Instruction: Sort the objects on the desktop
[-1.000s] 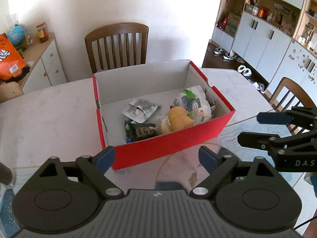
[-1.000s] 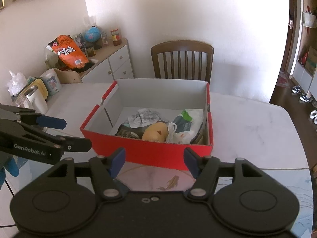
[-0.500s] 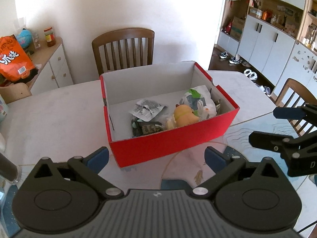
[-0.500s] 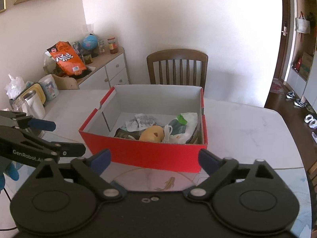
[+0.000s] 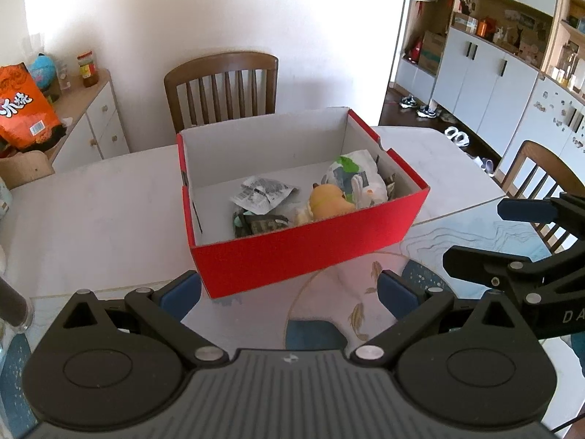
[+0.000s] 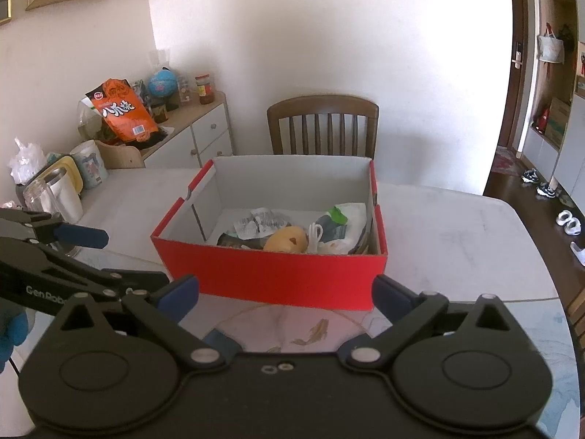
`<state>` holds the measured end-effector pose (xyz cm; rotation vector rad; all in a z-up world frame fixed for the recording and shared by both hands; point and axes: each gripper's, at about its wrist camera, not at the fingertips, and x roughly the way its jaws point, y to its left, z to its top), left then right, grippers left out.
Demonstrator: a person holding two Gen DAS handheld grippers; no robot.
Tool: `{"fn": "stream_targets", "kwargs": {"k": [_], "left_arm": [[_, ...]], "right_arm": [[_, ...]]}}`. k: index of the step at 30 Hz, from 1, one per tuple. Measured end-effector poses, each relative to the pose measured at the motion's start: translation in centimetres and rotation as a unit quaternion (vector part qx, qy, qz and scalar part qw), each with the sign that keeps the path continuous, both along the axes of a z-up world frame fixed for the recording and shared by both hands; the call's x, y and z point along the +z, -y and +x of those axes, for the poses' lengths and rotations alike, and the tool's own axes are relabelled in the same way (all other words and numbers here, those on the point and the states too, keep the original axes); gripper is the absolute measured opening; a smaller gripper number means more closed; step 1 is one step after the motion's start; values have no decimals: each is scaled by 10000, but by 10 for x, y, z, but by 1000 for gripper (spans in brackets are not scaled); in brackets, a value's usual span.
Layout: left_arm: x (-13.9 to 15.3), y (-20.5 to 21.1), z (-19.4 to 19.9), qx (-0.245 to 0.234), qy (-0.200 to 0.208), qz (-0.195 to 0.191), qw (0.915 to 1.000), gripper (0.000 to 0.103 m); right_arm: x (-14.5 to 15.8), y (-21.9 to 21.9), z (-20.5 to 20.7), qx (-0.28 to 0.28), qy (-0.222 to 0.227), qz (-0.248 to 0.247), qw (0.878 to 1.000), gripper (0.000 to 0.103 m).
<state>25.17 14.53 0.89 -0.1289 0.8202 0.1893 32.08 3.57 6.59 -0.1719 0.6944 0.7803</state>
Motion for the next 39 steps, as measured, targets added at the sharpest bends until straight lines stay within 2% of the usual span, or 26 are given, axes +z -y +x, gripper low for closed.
{"fn": "stream_targets", "kwargs": {"k": [14,25,39], "left_arm": [[-9,-8,-6,271,-21,-174,9995,103],[-17,-10,-7,273,-76,-302,9991,103],[-19,-13,-5,272,-54,-185,9994,103]], "right_arm": [[-5,1,-7,-81,-90,-20,9999,102],[-10,-2,-7,-146,-160,-77,9997,102],[-15,-2,-7,-203,-263,-116,9994,102]]}}
